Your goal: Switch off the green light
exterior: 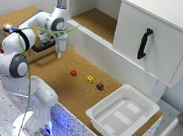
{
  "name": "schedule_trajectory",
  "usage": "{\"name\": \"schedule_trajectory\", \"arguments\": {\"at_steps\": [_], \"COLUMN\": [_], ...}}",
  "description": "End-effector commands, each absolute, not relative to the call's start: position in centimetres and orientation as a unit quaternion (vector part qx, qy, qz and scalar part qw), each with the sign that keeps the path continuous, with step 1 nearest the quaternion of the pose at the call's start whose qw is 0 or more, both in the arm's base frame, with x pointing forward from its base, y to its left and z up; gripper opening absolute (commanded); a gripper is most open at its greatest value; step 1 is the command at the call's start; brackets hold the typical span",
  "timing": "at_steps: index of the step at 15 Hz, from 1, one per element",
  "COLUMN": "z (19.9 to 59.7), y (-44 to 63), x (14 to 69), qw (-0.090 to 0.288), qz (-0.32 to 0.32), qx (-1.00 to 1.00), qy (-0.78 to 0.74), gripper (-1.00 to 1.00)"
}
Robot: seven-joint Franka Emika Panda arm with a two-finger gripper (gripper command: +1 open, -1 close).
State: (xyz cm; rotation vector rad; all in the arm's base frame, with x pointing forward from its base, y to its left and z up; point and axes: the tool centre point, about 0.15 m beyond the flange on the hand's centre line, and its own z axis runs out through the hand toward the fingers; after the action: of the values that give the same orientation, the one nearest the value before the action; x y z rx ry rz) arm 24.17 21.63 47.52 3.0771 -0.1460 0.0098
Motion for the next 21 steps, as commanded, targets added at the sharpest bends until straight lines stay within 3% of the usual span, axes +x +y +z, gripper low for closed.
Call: {"name": "schedule_trajectory", "arguments": {"at_steps": [1, 7, 11, 12, 17, 21], "z": [57.1, 60.0, 57.5, 56.5, 52.8, 50.7], "y": [32.4, 43.1, 46.4, 47.3, 48.6, 48.5], "x": [21.2, 16.6, 13.9, 13.6, 14.0, 14.8], "qw": [0.041, -0.026, 0.012, 0.007, 0.035, 0.031], "qz": [0.012, -0.002, 0.015, 0.013, 0.032, 0.018], "qx": [0.989, 0.933, 0.900, 0.896, 0.892, 0.905], "qy": [0.142, 0.359, 0.435, 0.445, 0.449, 0.424], "gripper": [1.00, 1.00, 1.00, -1.00, -1.00, -1.00]}}
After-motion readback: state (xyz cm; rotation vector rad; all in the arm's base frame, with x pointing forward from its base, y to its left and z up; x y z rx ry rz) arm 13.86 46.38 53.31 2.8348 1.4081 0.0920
